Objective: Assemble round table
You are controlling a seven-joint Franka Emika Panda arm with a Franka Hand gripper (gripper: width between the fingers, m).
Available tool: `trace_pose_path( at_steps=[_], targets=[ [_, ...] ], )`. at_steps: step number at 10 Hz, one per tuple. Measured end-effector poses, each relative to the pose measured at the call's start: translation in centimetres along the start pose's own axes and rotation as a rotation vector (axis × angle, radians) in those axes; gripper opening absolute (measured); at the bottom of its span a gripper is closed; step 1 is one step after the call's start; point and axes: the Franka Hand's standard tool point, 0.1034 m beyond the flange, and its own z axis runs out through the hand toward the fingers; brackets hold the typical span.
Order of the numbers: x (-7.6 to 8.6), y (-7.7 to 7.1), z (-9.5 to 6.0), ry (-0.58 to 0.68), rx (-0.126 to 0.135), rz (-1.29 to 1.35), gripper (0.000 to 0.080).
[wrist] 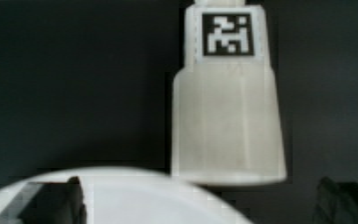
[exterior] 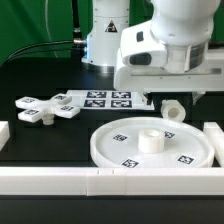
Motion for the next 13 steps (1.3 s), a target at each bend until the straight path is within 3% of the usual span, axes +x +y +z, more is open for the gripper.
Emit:
trace_pose_path(
  at_steps=[5,7,9,13],
  targets=[
    [-0.2,-0.3,1.1,-0.284,-0.015,-0.005,0.0649],
    [-0.2,-0.5,2.2,-0.404,-0.025,-0.009,0.0649],
    [0.6,-0.7,3.0,-0.407,-0.026,-0.015,0.0649],
    [0.5,-0.9,4.4,-0.4,-0.031,-0.02,0.0649]
  ],
)
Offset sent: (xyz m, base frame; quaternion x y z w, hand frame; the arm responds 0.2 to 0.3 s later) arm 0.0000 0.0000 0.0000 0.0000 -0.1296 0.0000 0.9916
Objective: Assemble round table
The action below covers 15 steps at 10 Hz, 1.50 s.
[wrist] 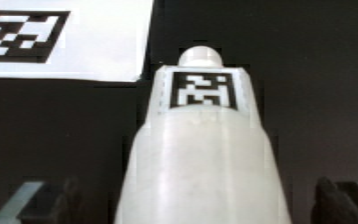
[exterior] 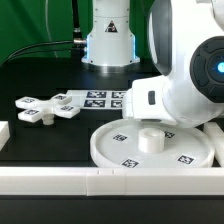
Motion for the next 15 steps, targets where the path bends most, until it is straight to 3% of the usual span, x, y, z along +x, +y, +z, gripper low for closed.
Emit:
trace_pose_path(
  at_steps=[1,2,3,7,11,15],
  targets=[
    [0.1,0.0,0.0,0.004,0.0,0.0,0.0539],
    [0.1,0.0,0.0,0.004,0.0,0.0,0.0539],
    [0.1,0.0,0.0,0.004,0.001,0.0,0.0407],
    [-0.3,0.0,-0.7,0.003,0.0,-0.015,0.0407],
    [-4.0,0.8,-5.6,-0.014,0.008,-0.063,0.0409],
    [-2.3,0.5,-6.2,0.087,0.015,-0.067,0.0409]
  ],
)
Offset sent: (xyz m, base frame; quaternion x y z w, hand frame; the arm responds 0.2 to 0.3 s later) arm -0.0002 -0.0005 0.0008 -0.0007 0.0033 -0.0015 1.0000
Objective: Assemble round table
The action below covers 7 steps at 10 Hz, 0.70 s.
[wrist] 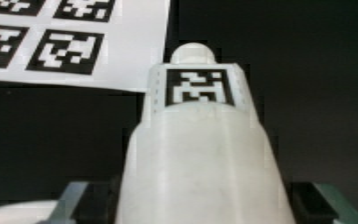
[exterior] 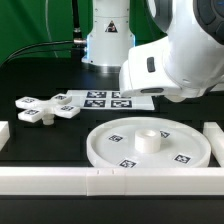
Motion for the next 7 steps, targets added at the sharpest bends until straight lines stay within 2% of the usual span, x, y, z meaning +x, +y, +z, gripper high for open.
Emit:
trace_pose_path(
  at_steps=[1,2,4,5,7],
  targets=[
    [1.5,0.3,-0.4,0.146,0.003,-0.024,0.0409],
    [0.2,0.7,-0.7,0.169,-0.001,-0.052,0.0409],
    [-0.8,0.7,-5.3,0.295,-0.023,-0.088,0.0409],
    [-0.6,0.6,-6.4,0.358,-0.024,-0.089,0.0409],
    [0.1,0.7,-6.6,0.504,-0.03,-0.085,0.0409]
  ],
)
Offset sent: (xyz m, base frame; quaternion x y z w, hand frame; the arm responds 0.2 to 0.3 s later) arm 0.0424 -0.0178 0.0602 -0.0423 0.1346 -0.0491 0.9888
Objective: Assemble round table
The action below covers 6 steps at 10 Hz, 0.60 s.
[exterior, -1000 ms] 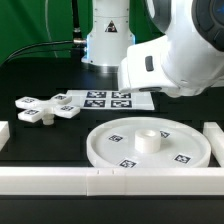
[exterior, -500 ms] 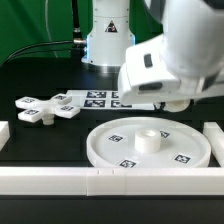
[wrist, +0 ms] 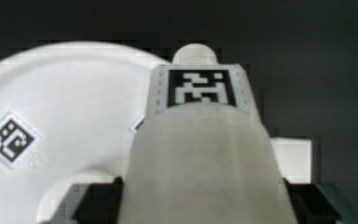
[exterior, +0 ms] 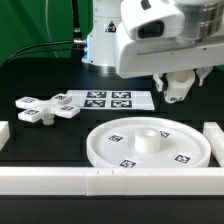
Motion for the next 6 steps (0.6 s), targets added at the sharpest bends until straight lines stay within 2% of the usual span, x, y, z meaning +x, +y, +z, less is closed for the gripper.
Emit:
trace_pose_path(
  at_steps=[3,6],
  targets=[
    [0.5,0.3,-0.2,0.207,-0.018,0.004,0.0409],
    [0.8,1.0,-3.3,0.426,-0.05,-0.036,0.0409]
  ],
)
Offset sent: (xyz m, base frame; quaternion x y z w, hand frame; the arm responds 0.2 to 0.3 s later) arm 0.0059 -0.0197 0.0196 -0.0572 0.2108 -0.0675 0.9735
